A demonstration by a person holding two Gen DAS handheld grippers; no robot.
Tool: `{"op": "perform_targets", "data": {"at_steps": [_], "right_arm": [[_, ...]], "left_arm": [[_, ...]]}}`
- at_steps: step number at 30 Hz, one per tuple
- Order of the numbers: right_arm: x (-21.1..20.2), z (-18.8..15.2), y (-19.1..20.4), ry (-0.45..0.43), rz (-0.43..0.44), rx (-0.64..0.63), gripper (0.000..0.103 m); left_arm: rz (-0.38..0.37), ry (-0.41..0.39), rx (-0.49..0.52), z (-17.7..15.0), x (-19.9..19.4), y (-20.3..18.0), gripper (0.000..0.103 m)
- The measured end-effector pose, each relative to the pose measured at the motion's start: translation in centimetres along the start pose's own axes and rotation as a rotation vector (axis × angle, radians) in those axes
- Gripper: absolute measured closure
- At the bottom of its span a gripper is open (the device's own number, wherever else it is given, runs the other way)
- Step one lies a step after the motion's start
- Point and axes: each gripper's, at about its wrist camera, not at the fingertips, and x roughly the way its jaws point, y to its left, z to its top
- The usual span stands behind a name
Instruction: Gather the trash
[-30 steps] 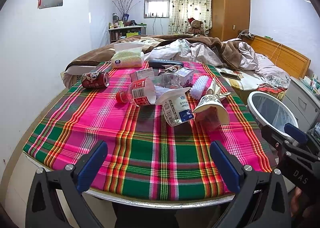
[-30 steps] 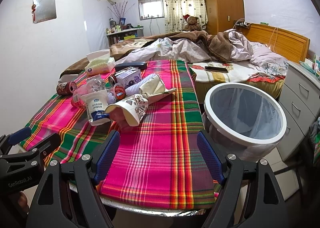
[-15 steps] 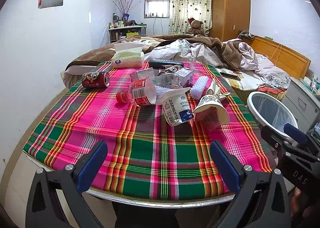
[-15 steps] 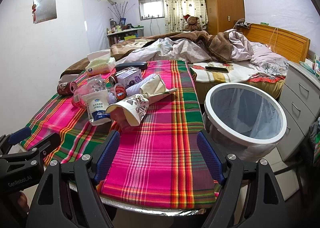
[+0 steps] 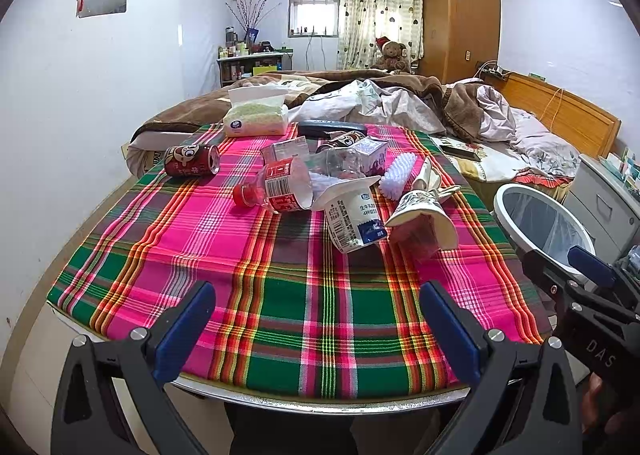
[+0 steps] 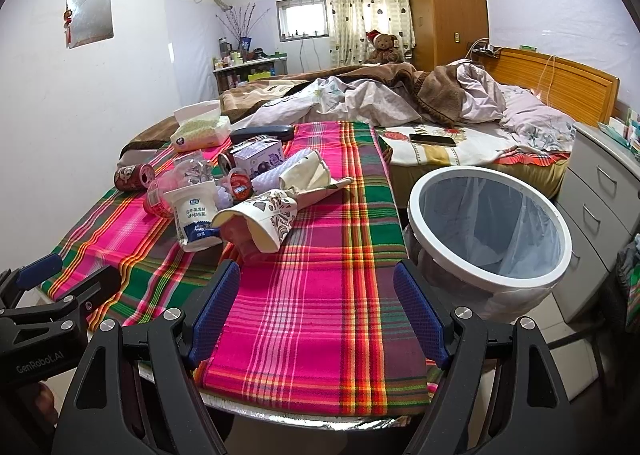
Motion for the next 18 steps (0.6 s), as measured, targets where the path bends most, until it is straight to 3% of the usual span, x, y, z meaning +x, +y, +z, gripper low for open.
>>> {"op": "perform_targets", "data": {"at_steps": [18], "right_arm": [[0.17, 0.25, 0.15, 0.006, 0.001, 0.000, 0.022]], "left_arm": [[-0.003, 0.008, -0.001, 0.38, 0.47, 0.30, 0.000]]}}
